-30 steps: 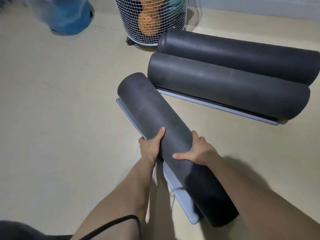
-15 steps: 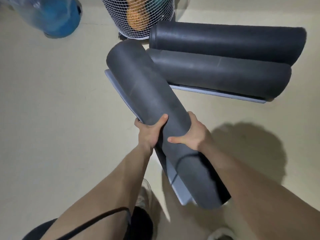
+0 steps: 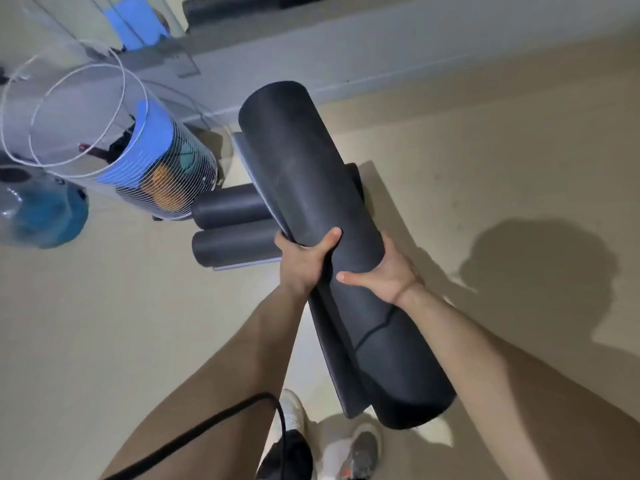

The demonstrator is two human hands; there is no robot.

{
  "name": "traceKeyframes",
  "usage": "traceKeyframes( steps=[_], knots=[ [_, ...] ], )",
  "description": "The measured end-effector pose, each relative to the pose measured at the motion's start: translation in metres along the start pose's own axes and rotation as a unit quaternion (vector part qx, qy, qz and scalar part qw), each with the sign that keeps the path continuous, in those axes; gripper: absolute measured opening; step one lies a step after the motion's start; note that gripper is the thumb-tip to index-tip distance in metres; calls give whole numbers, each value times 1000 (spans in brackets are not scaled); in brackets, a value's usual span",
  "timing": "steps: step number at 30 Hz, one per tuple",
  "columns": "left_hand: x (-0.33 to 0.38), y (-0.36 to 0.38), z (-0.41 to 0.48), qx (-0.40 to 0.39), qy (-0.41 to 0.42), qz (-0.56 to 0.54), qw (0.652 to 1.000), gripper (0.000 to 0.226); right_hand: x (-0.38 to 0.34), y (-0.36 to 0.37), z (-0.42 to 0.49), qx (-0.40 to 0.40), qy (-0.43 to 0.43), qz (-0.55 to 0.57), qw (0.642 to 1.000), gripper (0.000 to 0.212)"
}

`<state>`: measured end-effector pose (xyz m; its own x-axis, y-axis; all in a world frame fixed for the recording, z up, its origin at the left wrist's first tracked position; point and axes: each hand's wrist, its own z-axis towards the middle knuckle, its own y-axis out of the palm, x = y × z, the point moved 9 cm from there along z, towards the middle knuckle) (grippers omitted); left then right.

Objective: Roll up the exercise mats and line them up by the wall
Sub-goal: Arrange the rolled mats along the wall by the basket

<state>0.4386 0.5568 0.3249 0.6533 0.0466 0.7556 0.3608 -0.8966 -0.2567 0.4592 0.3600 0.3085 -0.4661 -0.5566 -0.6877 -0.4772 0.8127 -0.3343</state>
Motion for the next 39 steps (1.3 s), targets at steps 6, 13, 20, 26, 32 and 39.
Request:
traceKeyframes(
  steps=[6, 13, 20, 26, 32, 39],
  knots=[
    [119, 177, -10, -73, 22, 28, 997, 116, 2, -199, 16, 76, 30, 28, 996, 131],
    [214, 419, -3, -154, 56, 69, 984, 107, 49, -425, 58, 152, 61, 91, 982, 107],
    [261, 668, 3, -186, 59, 103, 975, 119, 144, -635, 120, 199, 74, 118, 970, 115],
    [268, 856, 38, -202, 56, 99, 973, 117, 221, -785, 196, 202, 79, 80, 973, 110],
    [259, 1012, 105, -212, 21, 102, 972, 115, 287, -894, 294, 196, 124, 51, 971, 110],
    [204, 1181, 219, -215, -17, 106, 971, 118, 390, -983, 446, 190, 157, 34, 968, 110]
  ],
)
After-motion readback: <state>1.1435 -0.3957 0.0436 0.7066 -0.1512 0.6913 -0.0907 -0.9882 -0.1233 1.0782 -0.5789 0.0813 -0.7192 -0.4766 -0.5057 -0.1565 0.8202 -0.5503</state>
